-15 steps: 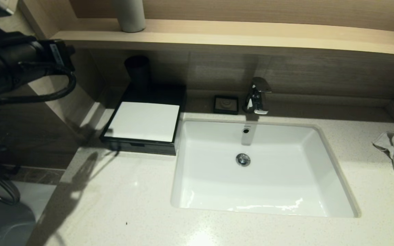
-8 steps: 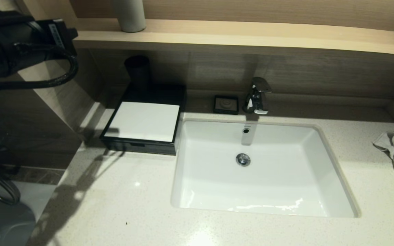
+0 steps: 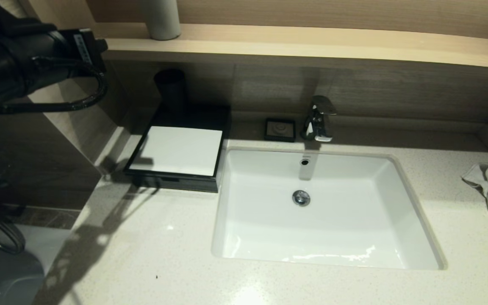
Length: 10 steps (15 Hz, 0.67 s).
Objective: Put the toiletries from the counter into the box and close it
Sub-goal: Pick up the cup
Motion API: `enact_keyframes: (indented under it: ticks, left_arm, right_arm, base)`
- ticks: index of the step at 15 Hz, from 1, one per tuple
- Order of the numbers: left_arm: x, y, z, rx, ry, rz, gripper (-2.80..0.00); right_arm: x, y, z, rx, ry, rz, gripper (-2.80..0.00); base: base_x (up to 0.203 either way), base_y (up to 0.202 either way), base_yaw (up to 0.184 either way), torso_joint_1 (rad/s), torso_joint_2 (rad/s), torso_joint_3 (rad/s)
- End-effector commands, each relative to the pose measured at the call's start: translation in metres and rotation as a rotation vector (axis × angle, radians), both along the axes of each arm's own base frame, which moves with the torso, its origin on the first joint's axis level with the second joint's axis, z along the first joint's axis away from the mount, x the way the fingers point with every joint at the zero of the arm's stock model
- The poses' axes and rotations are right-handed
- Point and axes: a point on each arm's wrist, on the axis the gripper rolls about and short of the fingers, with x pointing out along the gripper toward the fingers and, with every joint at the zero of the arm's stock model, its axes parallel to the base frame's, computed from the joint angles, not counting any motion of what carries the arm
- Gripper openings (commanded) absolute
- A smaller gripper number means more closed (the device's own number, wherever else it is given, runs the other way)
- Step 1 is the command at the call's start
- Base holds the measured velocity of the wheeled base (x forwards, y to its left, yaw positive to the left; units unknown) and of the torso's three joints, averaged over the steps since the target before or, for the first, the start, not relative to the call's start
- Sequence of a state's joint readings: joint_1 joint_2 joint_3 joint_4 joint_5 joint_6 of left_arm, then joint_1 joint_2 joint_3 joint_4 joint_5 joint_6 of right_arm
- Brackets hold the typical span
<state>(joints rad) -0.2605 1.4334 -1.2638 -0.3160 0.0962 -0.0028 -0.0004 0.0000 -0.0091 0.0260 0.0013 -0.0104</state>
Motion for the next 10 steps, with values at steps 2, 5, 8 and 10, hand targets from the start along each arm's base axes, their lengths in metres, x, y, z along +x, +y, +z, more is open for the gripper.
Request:
enact_keyframes:
  ticks: [2, 5, 8, 10]
  left_arm:
    - [0.012, -0.012, -0.009, 0.007, 0.032, -0.018, -2.80]
    - [0.026, -0.028, -0.010, 0.003, 0.035, -0.010, -2.80]
    - [0.040, -0.040, -0.012, 0.000, 0.033, -0.006, -2.80]
    - [0.043, -0.042, -0.007, -0.011, 0.010, 0.005, -2.80]
  right_arm:
    - [0.000, 0.000, 0.000, 0.000, 0.000, 0.001, -2.80]
    - [0.000, 0.000, 0.000, 0.000, 0.002, 0.001, -2.80]
    - [0.000, 0.000, 0.000, 0.000, 0.000, 0.000, -2.80]
    - [0.000, 0.000, 0.000, 0.000, 0.000, 0.001, -2.80]
  base:
    - [0.000, 0.000, 0.000, 0.000, 0.00, 0.000]
    - [0.000, 0.000, 0.000, 0.000, 0.00, 0.000]
    - [0.000, 0.000, 0.000, 0.000, 0.00, 0.000]
    - [0.000, 0.000, 0.000, 0.000, 0.00, 0.000]
